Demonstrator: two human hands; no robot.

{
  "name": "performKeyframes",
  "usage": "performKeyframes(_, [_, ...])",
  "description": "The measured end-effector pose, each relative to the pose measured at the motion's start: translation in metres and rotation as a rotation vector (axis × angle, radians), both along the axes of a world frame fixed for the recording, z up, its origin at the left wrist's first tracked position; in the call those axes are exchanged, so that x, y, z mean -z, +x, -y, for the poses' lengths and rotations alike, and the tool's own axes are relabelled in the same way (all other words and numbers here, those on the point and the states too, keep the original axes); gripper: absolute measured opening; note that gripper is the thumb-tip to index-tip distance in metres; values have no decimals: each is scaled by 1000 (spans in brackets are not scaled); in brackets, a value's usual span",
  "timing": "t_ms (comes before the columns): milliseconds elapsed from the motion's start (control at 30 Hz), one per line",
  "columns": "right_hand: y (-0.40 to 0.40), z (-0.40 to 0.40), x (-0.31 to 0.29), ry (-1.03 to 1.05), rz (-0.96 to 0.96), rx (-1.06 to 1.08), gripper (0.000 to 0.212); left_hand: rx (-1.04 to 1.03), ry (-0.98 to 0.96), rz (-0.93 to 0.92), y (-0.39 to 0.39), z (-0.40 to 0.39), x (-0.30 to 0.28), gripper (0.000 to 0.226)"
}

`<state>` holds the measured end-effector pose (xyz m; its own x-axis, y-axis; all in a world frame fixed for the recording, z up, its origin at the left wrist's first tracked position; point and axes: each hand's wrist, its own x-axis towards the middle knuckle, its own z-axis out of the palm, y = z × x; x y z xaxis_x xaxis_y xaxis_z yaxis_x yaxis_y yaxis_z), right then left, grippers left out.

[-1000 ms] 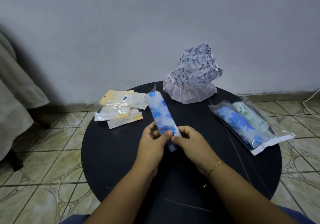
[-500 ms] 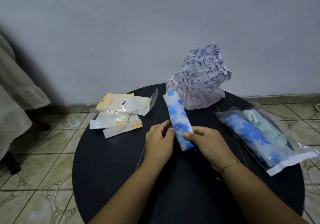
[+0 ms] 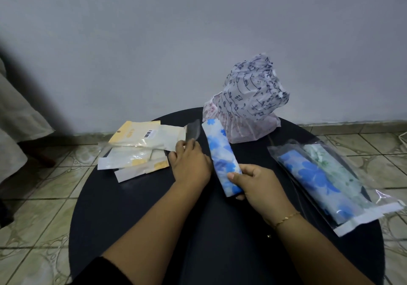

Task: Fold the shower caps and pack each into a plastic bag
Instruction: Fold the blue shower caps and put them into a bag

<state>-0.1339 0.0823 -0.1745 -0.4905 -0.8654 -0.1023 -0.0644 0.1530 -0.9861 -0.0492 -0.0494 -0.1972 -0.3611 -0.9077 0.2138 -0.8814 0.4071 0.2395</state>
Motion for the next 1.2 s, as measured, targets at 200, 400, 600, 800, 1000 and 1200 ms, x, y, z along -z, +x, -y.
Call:
performKeyframes(200, [4, -15, -9, 15, -29, 33, 11, 161, -53, -17, 29, -54, 2, 32])
performKeyframes(400, [7, -43, -15, 64, -31, 26, 55, 303, -55, -118, 74, -97, -2, 20])
performKeyframes(600, [15, -77, -21, 51, 41, -47, 30, 286, -106, -35, 91, -119, -2, 25])
performKeyframes(800, [5, -104, -38, 95, 58, -88, 20, 284, -60, 26, 89, -120, 2, 33])
performKeyframes(1000, [-1, -119, -48, 160, -50, -138, 24, 350, 32, 42, 87, -111, 6, 56])
performKeyframes(1200, [3, -115, -53, 188, -87, -115, 23, 352, -9, -26, 86, -106, 7, 64])
